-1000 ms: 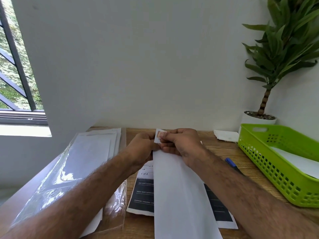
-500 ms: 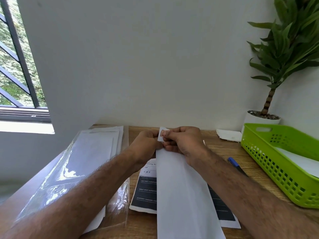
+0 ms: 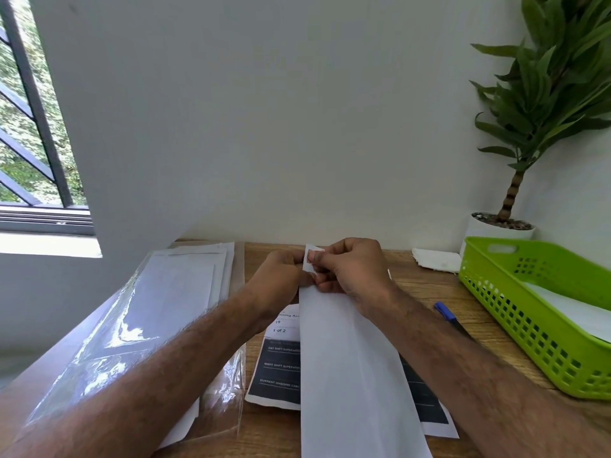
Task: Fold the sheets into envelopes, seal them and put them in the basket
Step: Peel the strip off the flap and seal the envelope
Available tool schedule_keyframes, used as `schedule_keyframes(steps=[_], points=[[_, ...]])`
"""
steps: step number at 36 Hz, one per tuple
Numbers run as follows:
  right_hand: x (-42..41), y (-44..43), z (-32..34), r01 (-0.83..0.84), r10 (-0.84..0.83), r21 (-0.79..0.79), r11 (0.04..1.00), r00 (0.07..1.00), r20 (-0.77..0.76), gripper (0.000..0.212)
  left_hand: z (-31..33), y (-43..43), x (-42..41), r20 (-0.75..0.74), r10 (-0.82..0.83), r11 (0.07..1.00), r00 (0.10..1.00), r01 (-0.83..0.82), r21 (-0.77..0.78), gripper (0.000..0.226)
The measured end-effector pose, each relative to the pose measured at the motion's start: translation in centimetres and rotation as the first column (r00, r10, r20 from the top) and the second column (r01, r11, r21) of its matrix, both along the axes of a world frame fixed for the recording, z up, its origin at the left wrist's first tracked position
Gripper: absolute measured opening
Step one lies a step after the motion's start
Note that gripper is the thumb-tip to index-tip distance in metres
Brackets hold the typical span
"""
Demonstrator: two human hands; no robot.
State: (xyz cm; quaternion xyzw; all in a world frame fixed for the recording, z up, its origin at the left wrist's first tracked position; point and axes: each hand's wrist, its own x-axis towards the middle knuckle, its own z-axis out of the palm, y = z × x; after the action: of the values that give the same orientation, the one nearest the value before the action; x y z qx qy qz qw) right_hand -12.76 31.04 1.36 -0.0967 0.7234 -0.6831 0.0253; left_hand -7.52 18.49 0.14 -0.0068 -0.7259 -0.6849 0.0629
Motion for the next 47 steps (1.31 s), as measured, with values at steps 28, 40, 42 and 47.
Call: schedule_keyframes(steps=[28,40,42,47], points=[[-1.2,-0.1,0.3,0.191,-0.061,0.317,0.929,0.923,-0.379,0.028,-0.5,0.0,-0.5,-0.035,0.209,0.939,0.977,-0.191,0.288,0.035],[-1.3,1.5,1.6,-0.081,0.168,0.339,0.937,0.957,-0.237,0.03,-0.8,-0.3,-1.1,-0.025,0.232,0.913,0.972,-0.209,0.349,0.033],[-1.4,1.7,1.6,-0.1,0.178,0.322,0.942,0.958,-0.223,0.029,-0.9,-0.4,-1.3,-0.038,0.222,0.928,0.974,-0.199,0.316,0.033],[-1.2,1.5,1.5,-0.057,0.119,0.261,0.964,0.966,-0.228,0.024,-0.9,-0.6,-1.5,-0.08,0.225,0.952,0.971,-0.202,0.232,0.032]])
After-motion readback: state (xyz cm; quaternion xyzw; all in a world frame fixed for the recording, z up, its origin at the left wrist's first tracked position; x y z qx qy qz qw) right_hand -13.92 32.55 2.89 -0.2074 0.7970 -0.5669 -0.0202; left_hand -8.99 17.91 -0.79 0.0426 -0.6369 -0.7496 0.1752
